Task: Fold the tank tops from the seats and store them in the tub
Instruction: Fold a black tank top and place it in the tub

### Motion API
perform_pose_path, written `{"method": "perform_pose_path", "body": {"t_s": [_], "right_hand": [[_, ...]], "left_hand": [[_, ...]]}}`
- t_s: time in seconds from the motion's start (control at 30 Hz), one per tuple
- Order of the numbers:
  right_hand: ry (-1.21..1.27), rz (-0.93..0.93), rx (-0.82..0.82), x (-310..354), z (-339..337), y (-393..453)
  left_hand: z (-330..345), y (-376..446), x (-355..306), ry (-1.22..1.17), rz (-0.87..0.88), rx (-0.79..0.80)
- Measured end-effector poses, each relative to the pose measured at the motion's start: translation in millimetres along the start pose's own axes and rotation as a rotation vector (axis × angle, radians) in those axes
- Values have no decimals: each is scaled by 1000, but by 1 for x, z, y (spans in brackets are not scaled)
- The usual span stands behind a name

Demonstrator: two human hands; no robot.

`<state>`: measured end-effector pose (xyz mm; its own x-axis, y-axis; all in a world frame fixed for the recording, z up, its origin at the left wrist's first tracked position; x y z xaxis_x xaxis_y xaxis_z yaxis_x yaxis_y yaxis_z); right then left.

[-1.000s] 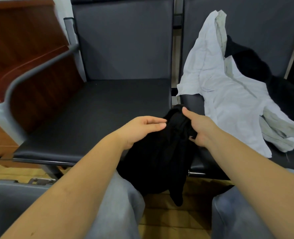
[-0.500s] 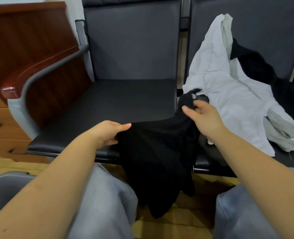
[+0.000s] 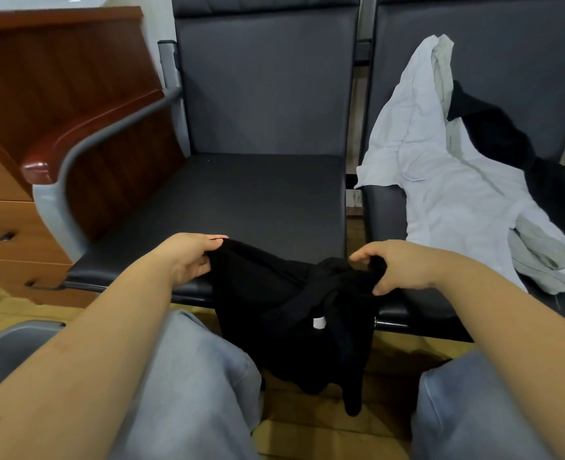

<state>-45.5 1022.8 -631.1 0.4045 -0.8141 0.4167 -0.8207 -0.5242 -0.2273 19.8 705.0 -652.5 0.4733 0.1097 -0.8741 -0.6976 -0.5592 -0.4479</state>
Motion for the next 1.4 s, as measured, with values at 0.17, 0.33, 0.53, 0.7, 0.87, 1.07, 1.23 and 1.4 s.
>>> {"method": "perform_pose_path", "body": {"t_s": [0.17,0.33,0.53,0.7,0.87,1.07,1.23,1.4], "right_hand": [[-155,243,-179,-33,-22,-3],[195,355,-254,-57,-19,-18],[776,270,-112,-42,-8,-52],[674,222,-87,-31,-33,-90],[228,164,-276,-17,-99,-124],[-78,234,-562,-21,-164,-145],[372,229,-624,-28,-176,-152],[966,76,-661,-32,-171,-143]], "left_hand": [[3,-4,-5,84,87,74],[10,-17,-10,231,222,51],[20,-43,-1,230,164,180],[-4,-64,-12,372,309,259],[-38,-73,-56,427,592,33],[-87,-98,-94,566,866,-514],[-104,-90,-95,263,713,-453],[-96,-99,-96,-542,435,-166]]}}
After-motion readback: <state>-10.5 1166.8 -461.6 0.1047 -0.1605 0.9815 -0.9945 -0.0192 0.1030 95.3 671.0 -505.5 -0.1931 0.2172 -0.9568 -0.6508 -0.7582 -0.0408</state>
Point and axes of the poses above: each hand's wrist, its own y-axis towards the middle knuckle, its own z-axis out of the palm, x = y × z, the point moved 6 cm from there along y, towards the middle knuckle, and after that the axes turned 10 degrees about -x, right-handed, at the moved point
